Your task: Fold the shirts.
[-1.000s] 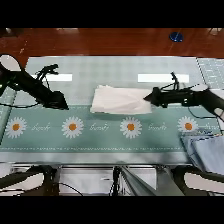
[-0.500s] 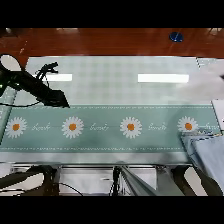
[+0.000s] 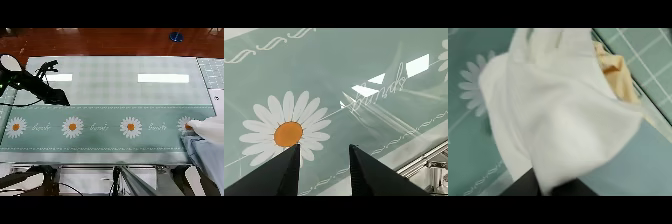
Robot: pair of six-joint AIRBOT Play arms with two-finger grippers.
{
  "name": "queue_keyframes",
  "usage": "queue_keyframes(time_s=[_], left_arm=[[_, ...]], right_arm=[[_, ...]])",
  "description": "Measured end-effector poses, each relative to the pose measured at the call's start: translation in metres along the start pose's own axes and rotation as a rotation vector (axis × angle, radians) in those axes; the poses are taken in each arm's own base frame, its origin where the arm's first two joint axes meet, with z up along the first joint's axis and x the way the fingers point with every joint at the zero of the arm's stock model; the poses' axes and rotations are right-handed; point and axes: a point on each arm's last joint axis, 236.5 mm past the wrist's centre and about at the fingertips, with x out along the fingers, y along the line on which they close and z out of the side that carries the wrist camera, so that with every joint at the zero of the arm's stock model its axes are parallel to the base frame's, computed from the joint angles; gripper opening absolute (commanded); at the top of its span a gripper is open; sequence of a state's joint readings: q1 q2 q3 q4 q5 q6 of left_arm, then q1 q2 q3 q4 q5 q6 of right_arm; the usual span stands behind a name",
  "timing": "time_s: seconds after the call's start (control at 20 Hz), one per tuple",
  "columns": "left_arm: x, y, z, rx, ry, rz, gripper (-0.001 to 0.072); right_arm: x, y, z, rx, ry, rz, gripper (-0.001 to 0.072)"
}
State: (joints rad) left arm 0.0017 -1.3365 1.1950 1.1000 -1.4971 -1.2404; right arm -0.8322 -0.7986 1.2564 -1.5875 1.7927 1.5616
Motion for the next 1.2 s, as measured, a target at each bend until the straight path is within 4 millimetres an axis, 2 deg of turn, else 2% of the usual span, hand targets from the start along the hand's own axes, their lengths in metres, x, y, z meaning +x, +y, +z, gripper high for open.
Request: queue_keyframes(time_s=[0.2, 0.35, 0.55, 0.7, 0.8, 0.9, 0.95, 1.05, 1.1, 1.2], left_arm=[[0.000, 0.002, 0.007, 0.022, -0.028, 0.010, 0.0373], [-0.001, 0.006, 0.016, 0.039, -0.066, 0.024, 0.0373], [-0.002, 0.011, 0.027, 0.050, -0.114, 0.043, 0.0372], [-0.004, 0.014, 0.031, 0.054, -0.132, 0.051, 0.0373], [-0.004, 0.016, 0.032, 0.054, -0.140, 0.054, 0.0373], [-0.005, 0.016, 0.033, 0.053, -0.143, 0.055, 0.0372], [-0.005, 0.017, 0.033, 0.054, -0.145, 0.056, 0.0373], [-0.005, 0.017, 0.033, 0.053, -0.145, 0.056, 0.0372], [-0.005, 0.017, 0.033, 0.052, -0.146, 0.057, 0.0372], [-0.005, 0.017, 0.034, 0.052, -0.148, 0.057, 0.0374]], right_arm=[[0.009, -0.039, -0.019, 0.051, 0.087, -0.163, 0.0024], [0.026, -0.063, -0.040, 0.065, 0.173, -0.275, 0.0024], [0.061, -0.101, -0.094, 0.100, 0.381, -0.424, 0.0024], [0.079, -0.126, -0.138, 0.129, 0.553, -0.505, 0.0025], [0.087, -0.141, -0.154, 0.136, 0.607, -0.549, 0.0025], [0.095, -0.155, -0.161, 0.136, 0.642, -0.584, 0.0027], [0.101, -0.160, -0.161, 0.126, 0.654, -0.590, 0.0056], [0.112, -0.168, -0.159, 0.102, 0.666, -0.595, 0.0385], [0.117, -0.171, -0.157, 0.089, 0.664, -0.597, 0.0451], [0.127, -0.175, -0.149, 0.064, 0.639, -0.593, 0.0484]])
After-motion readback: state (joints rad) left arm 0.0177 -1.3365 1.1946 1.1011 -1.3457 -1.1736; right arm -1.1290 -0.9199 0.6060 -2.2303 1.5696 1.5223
